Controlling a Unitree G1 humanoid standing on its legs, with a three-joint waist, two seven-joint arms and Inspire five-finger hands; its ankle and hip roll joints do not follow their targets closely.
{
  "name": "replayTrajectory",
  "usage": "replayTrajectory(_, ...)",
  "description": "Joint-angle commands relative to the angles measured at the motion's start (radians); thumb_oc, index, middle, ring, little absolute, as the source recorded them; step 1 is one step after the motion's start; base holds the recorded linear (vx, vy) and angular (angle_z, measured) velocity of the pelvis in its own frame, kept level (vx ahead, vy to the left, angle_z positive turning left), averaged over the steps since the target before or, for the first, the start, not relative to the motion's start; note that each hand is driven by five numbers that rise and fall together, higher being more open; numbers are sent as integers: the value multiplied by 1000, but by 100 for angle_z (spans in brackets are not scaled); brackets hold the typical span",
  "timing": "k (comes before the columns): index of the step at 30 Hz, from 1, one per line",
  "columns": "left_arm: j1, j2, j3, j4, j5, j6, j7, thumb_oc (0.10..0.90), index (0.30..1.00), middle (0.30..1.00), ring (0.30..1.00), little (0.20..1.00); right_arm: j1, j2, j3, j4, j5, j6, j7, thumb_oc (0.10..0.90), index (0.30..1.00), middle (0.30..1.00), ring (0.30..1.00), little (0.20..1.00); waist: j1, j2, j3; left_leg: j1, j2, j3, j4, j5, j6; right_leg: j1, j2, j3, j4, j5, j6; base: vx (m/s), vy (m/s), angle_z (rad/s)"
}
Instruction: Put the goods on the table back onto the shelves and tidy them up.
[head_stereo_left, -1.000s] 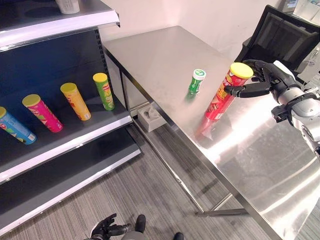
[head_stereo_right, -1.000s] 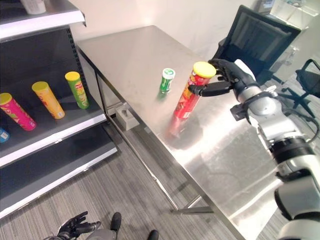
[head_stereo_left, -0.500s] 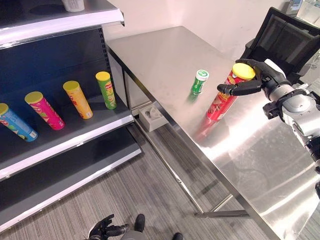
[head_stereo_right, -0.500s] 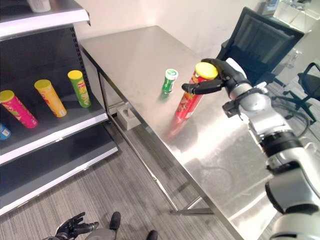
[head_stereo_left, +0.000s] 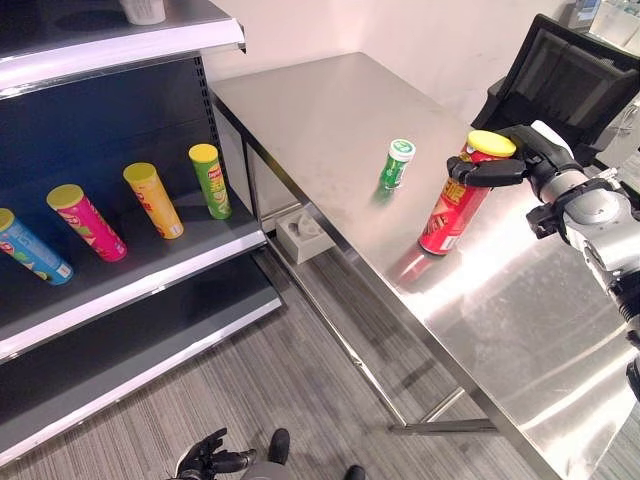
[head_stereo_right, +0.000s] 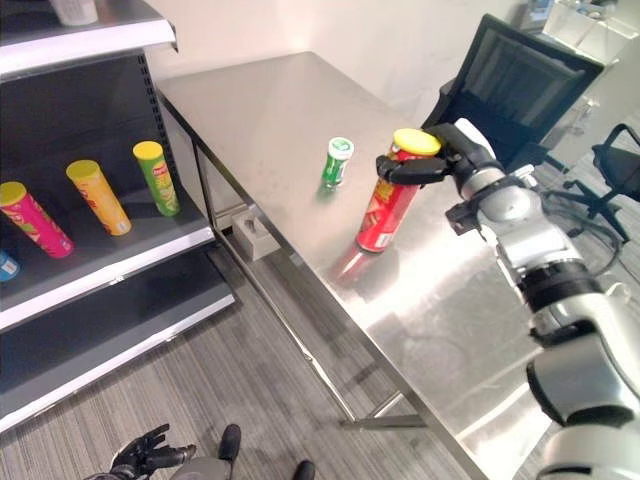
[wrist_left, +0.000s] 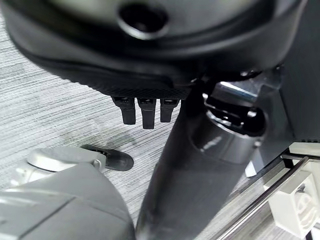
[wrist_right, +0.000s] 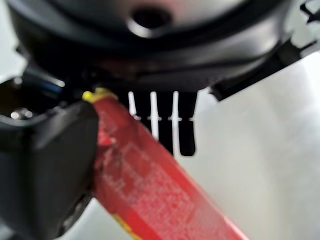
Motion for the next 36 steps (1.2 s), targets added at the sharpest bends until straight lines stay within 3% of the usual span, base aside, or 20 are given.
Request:
replayTrajectory(1, -2, 32, 21, -42, 0, -32, 17, 800, 900, 900, 900, 900, 84, -40, -291, -277, 10, -170, -152, 400, 300, 300, 300, 300, 15, -13, -65, 47, 97, 23, 9, -105, -94, 50, -110, -15, 6, -19, 103, -33, -163, 6)
replayTrajectory(5, -4, 33, 23, -63, 13, -30, 16, 800, 900, 900, 900, 900, 173, 38, -446, -433, -5, -235, -210, 400, 300, 300, 300, 300, 27, 4, -59, 26, 112, -6, 9, -80, -114, 56, -89, -22, 7, -47, 88, -69, -158, 18)
replayTrajectory(8, -10, 44, 21, -71, 14, -24, 15, 800, 900, 900, 900, 900, 202, 106, -484, -518, -31, -250, -228, 400, 300, 300, 300, 300, 44, 17, -47, -13, 125, -53, 9, -41, -138, 57, -61, -27, 6, -72, 68, -144, -220, 44)
replayTrajectory(11, -12, 36, 12, -74, 29, -23, 21, 800, 900, 900, 900, 900, 198, 140, -508, -623, -237, -263, -309, 400, 300, 300, 300, 300, 75, 56, -10, -91, 137, -115, 9, 29, -168, 50, -33, -74, 6, -96, 47, -196, -127, 59)
replayTrajectory(13, -13, 21, 8, -78, 30, -22, 31, 800, 900, 900, 900, 900, 233, 186, -525, -663, -259, -257, -317, 400, 300, 300, 300, 300, 72, 70, 11, -130, 146, -64, 9, 57, -166, 49, -44, -128, 6, -94, 48, -221, 49, 77)
replayTrajectory(14, -6, 7, 9, -71, 33, -19, 28, 800, 900, 900, 900, 900, 228, 192, -494, -661, -271, -248, -315, 400, 300, 300, 300, 300, 74, 77, 18, -124, 178, -11, 12, 58, -167, 40, -60, -154, 6, -82, 54, -164, 120, 91)
replayTrajectory(15, -7, 7, 9, -71, 34, -19, 28, 800, 900, 900, 900, 900, 227, 192, -493, -661, -272, -248, -315, 400, 300, 300, 300, 300, 73, 79, 17, -126, 177, -12, 10, 63, -165, 38, -60, -155, 6, -78, 54, -133, 186, 107)
replayTrajectory(19, -7, 6, 1, -75, 63, -27, 33, 800, 900, 900, 900, 900, 271, 190, -499, -715, -338, -237, -310, 400, 300, 300, 300, 300, 35, 86, 21, -58, 304, 22, 31, 50, -186, 24, -130, -202, 9, -31, 81, -92, 281, 75)
replayTrajectory(21, -5, 11, -1, -81, 78, -30, 33, 800, 900, 900, 900, 900, 278, 201, -487, -739, -352, -229, -295, 400, 300, 300, 300, 300, 20, 101, 11, -19, 328, 24, 34, 26, -204, 14, -151, -199, 12, -19, 92, -37, 353, 62)
replayTrajectory(24, -2, 7, -16, -84, 103, -24, 24, 800, 900, 900, 900, 900, 320, 224, -516, -799, -370, -221, -275, 400, 300, 300, 300, 300, -2, 128, -14, -6, 292, 23, 19, -23, -199, 15, -207, -209, 14, 24, 122, 9, 523, 47)
replayTrajectory(25, -18, 16, -24, -93, 121, -26, 30, 800, 900, 900, 900, 900, 366, 258, -538, -840, -383, -221, -271, 400, 300, 300, 300, 300, -5, 117, -20, -19, 227, 22, 24, -67, -169, -4, -290, -217, 28, 77, 148, -1, 667, 54)
replayTrajectory(27, -26, 25, -23, -117, 135, -31, 30, 800, 900, 900, 900, 900, 380, 287, -539, -860, -411, -216, -267, 400, 300, 300, 300, 300, -7, 114, -18, -18, 172, 31, 24, -94, -138, -23, -350, -218, 57, 127, 162, -62, 771, 58)
replayTrajectory(28, -34, 67, -6, -151, 146, -30, 33, 800, 900, 900, 900, 900, 439, 370, -524, -924, -402, -221, -231, 400, 300, 300, 300, 300, -34, 116, 4, -20, 78, 54, 9, -99, -80, -104, -308, -86, 198, 80, 118, -85, 850, 52)
replayTrajectory(31, -18, 63, 0, -154, 137, -23, 15, 800, 900, 900, 900, 900, 474, 356, -520, -953, -381, -231, -190, 400, 300, 300, 300, 300, -49, 121, 13, -10, 41, 23, 9, -90, -61, -125, -116, 3, 217, -66, 58, 11, 351, 88)
replayTrajectory(33, -15, 54, 1, -144, 137, -18, 7, 800, 900, 900, 900, 900, 491, 341, -505, -951, -380, -243, -170, 400, 300, 300, 300, 300, -59, 113, 25, -7, 12, 1, 9, -82, -51, -145, -13, 47, 213, -89, 27, 14, 103, 36)
replayTrajectory(34, -19, 42, -5, -143, 138, -22, 0, 800, 900, 900, 900, 900, 495, 322, -484, -943, -388, -240, -156, 400, 300, 300, 300, 300, -67, 100, 35, -2, -22, -22, 9, -81, -43, -152, 47, 119, 174, -86, 8, 19, 74, 49)
replayTrajectory(36, -2, 13, -13, -149, 135, -27, -1, 800, 900, 900, 900, 900, 472, 319, -430, -924, -380, -238, -133, 400, 300, 300, 300, 300, -55, 90, 31, -12, -46, -52, 9, -83, -40, -102, 59, 126, 70, -45, 4, 11, -15, 81)
